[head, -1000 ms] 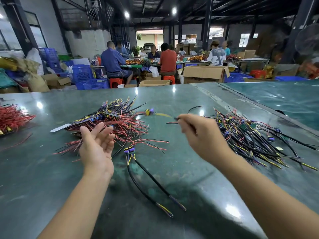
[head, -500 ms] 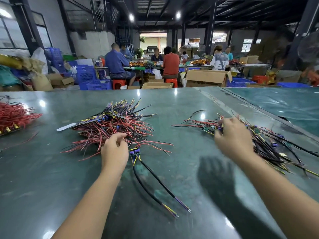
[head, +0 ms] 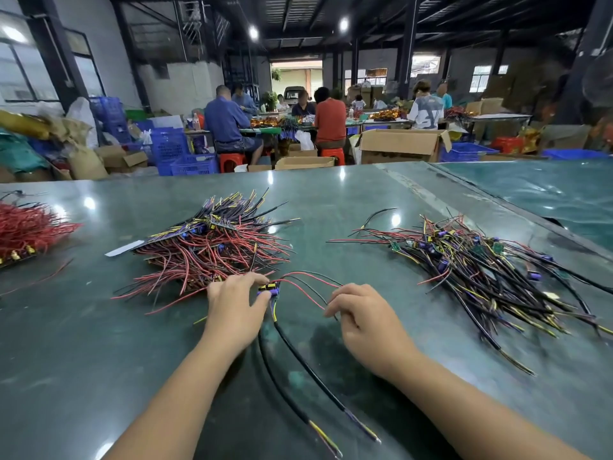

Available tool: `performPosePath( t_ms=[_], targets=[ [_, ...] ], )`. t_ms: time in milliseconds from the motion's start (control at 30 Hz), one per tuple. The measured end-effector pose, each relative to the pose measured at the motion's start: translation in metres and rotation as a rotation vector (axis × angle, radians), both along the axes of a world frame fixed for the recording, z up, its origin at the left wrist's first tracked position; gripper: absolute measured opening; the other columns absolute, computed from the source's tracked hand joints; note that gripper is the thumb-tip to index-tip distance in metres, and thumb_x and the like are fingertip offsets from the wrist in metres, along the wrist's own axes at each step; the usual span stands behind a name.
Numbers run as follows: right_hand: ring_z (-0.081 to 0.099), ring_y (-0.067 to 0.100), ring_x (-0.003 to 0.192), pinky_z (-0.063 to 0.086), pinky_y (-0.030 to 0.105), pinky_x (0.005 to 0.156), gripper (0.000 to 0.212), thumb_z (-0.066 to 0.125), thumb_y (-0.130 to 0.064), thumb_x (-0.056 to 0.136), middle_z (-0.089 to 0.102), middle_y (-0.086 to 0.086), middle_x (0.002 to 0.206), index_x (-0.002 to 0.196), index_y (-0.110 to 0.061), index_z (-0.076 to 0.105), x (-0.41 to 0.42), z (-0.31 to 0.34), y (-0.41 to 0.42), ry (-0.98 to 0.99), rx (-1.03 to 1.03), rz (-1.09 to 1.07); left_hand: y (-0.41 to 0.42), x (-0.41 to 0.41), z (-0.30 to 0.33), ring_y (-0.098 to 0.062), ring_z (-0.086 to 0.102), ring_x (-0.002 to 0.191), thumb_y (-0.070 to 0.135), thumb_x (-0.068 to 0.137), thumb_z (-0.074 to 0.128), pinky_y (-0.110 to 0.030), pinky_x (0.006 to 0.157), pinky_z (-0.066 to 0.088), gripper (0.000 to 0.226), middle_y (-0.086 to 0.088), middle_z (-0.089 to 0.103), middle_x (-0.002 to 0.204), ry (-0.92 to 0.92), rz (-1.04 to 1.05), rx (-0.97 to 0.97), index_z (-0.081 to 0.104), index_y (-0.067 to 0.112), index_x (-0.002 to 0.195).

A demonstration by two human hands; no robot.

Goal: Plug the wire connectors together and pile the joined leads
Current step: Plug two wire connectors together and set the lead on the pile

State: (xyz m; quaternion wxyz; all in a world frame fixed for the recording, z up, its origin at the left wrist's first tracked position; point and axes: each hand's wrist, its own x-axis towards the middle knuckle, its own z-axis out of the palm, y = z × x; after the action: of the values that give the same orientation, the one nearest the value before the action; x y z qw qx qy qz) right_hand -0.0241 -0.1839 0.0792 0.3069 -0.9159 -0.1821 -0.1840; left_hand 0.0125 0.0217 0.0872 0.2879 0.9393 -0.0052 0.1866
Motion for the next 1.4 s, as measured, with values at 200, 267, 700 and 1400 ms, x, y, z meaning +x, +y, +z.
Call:
performPosePath(
  t_ms=[200,267,700,1400],
  targets=[
    [0.057,0.017,0.104,0.041,0.024,0.092,0.028,0.049,-0.009,0.09,0.067,-0.001,0.108,0.107,-0.018,0.07,-0.002,0.003,0.004,0.107,0.05,0.002,-0.022,-0.02,0.012,-0.006,0.064,0.073,-0.006,0.083,0.064,-0.014,0.063,0.052,0.023,-0.001,0.071,0.084,0.119,-0.289,-0.887,0.069,0.016,0.087],
    [0.06,0.01,0.099,0.041,0.015,0.086,0.023,0.052,-0.022,0.093,0.069,-0.006,0.107,0.107,-0.021,0.07,-0.003,0.007,0.005,0.165,0.172,-0.012,-0.028,-0.024,0.013,-0.006,0.065,0.07,-0.008,0.082,0.064,-0.016,0.062,0.053,0.022,-0.003,0.071,0.083,0.2,-0.334,-1.037,0.068,0.013,0.088],
    [0.052,0.007,0.063,0.049,0.019,0.066,0.006,0.063,-0.01,0.09,0.056,-0.001,0.07,0.084,-0.012,0.063,-0.007,0.023,0.0,0.593,0.882,0.316,-0.038,-0.033,0.013,-0.012,0.069,0.073,0.005,0.057,0.075,-0.019,0.063,0.054,0.044,-0.01,0.072,0.087,0.399,-0.487,-1.235,0.065,0.005,0.101],
    [0.056,0.004,0.069,0.051,0.019,0.072,0.012,0.059,-0.009,0.091,0.061,0.004,0.078,0.091,0.0,0.068,-0.001,0.017,-0.001,0.487,0.904,0.355,-0.041,-0.036,0.015,-0.016,0.071,0.078,0.009,0.062,0.072,-0.024,0.07,0.056,0.023,-0.009,0.075,0.087,0.371,-0.573,-1.221,0.078,0.012,0.084]
  ],
)
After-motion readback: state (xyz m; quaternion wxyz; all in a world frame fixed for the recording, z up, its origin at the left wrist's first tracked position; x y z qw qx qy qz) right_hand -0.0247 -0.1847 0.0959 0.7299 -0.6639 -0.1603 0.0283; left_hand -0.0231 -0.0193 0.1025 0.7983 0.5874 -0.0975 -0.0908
